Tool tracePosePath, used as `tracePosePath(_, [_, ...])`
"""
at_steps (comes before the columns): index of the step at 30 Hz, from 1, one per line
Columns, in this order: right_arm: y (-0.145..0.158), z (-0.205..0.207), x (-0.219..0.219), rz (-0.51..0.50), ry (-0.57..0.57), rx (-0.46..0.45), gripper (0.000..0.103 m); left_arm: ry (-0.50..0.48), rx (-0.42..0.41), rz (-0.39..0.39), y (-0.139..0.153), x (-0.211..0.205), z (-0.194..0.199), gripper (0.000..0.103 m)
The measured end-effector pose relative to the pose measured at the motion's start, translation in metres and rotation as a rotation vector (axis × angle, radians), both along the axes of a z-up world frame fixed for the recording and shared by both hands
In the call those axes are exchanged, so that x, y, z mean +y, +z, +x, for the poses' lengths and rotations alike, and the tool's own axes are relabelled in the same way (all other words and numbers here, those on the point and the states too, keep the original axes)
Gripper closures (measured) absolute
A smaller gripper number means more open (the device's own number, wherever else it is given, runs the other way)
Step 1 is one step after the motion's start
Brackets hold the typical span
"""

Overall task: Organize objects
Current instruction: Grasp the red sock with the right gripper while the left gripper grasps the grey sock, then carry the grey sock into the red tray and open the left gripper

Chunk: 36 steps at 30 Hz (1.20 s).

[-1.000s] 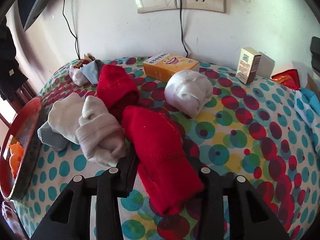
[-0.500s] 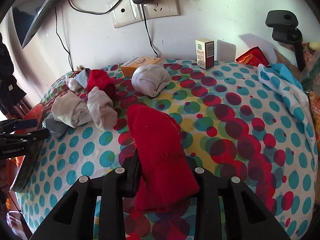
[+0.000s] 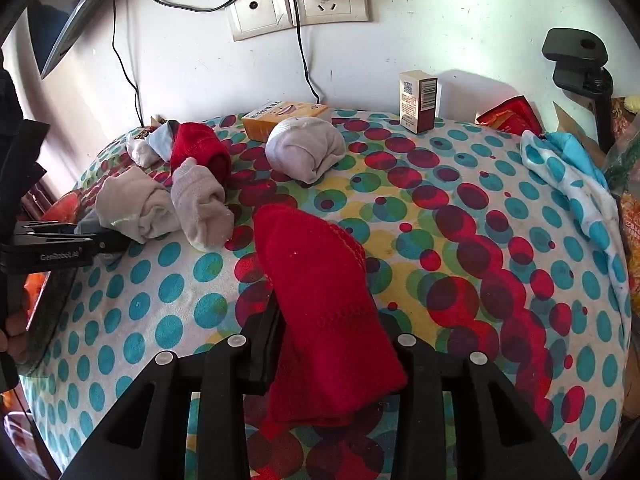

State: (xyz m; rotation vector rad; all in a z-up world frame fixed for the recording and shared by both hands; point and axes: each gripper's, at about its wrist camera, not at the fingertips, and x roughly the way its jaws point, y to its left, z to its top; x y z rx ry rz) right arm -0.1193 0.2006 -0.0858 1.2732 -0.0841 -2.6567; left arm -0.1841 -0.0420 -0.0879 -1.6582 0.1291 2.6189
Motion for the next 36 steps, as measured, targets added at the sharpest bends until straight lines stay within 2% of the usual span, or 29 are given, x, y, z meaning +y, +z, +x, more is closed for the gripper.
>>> tracePosePath(3, [0.000, 0.000, 0.000, -0.003, 0.000, 0.000, 0.069, 0.002, 0.015, -0.053, 0.004, 0.001, 0.007, 0.068])
tracePosePath(7, [0.000, 0.000, -0.001, 0.007, -0.002, 0.001, 0.070, -0.004, 0.018, 0.003, 0.015, -0.006, 0.017, 0.068])
tracePosePath(12, [0.000, -0.001, 0.000, 0.007, -0.002, 0.000, 0.070, -0.036, 0.051, -0.017, 0.035, -0.012, 0.041, 0.068])
tracePosePath(18, [0.000, -0.002, -0.002, 0.029, -0.002, 0.002, 0.070, -0.031, 0.071, -0.025, 0.054, -0.020, 0.058, 0.068])
tracePosePath(27, [0.000, -0.002, -0.002, 0.043, -0.003, 0.003, 0.070, 0.063, 0.095, -0.043, 0.076, -0.074, 0.082, 0.068])
tracePosePath(36, [0.000, -0.003, -0.004, 0.073, -0.003, 0.006, 0.068, 0.179, 0.089, -0.052, 0.080, -0.137, 0.097, 0.068])
